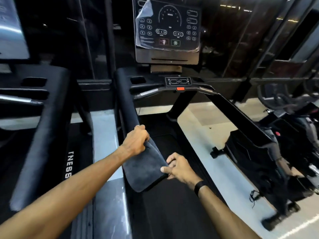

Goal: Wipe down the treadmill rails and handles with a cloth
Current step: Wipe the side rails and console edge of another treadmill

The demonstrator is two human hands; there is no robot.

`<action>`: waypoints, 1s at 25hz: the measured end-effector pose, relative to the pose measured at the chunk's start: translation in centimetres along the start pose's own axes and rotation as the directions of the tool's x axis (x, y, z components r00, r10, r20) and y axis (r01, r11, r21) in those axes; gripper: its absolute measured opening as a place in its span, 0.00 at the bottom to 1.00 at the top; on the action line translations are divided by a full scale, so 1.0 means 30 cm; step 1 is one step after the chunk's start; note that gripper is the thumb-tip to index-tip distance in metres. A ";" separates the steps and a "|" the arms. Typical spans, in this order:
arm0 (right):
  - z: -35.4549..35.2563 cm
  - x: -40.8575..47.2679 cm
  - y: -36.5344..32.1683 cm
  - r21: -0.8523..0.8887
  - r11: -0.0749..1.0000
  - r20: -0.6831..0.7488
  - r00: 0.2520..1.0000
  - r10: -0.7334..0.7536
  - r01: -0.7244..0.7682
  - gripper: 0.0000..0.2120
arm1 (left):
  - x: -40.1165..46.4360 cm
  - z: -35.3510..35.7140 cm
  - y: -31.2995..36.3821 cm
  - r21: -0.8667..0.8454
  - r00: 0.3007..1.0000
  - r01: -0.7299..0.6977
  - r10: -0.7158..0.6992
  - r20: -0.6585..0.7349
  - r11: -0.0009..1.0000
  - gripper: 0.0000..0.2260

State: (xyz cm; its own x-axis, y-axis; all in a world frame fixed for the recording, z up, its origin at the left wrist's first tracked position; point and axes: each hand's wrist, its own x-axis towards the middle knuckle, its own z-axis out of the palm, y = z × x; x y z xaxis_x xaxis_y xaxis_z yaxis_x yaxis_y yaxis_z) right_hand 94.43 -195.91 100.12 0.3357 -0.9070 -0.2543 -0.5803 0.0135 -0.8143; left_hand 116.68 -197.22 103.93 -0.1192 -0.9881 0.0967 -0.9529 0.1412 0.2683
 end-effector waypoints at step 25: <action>0.026 0.587 -0.103 -0.117 -0.021 0.711 0.068 -0.700 0.993 0.29 | 0.009 0.424 -0.020 -0.780 -0.046 0.554 -0.925 -0.377 0.290 0.20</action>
State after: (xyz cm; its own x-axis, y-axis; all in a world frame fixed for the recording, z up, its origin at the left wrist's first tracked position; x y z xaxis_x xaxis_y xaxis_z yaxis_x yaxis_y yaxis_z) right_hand 102.71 -211.59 97.76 0.9567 0.2278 0.1812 0.2592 -0.9500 -0.1742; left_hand 113.68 -198.33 91.61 0.9921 -0.0629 0.1085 -0.1253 -0.4592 0.8794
